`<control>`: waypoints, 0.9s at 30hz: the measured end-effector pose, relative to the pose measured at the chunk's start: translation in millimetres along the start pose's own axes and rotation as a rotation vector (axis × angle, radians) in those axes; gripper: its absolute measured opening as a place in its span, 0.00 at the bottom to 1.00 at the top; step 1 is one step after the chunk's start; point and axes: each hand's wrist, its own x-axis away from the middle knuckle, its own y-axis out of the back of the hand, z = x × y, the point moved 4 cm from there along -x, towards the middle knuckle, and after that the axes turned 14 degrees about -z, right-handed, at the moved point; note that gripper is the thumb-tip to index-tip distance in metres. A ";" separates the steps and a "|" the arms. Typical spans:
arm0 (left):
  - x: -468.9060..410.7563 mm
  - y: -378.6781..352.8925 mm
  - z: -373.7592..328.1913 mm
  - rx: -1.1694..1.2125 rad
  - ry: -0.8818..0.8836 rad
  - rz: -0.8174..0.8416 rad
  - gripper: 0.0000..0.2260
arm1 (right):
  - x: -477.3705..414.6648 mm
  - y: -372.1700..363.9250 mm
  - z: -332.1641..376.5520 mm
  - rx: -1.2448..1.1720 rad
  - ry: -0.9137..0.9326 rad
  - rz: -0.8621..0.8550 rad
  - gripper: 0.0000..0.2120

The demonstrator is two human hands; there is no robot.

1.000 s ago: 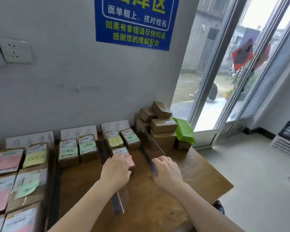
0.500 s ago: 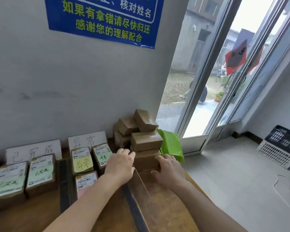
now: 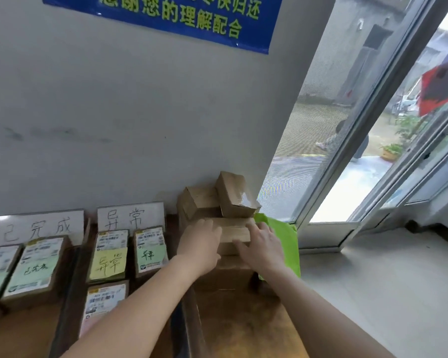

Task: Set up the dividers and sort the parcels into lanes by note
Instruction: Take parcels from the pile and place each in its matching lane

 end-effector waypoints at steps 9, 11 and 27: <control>-37.4 -44.7 -7.1 0.036 0.154 0.090 0.43 | -85.4 -31.5 -18.8 -0.243 -0.100 0.015 0.42; -39.9 -48.2 -6.5 0.058 0.183 0.068 0.42 | -96.2 -39.8 -18.7 -0.293 -0.119 0.015 0.45; -7.5 -15.7 13.3 0.388 0.441 0.002 0.42 | -103.7 -22.9 -23.1 -1.062 -0.431 -0.156 0.39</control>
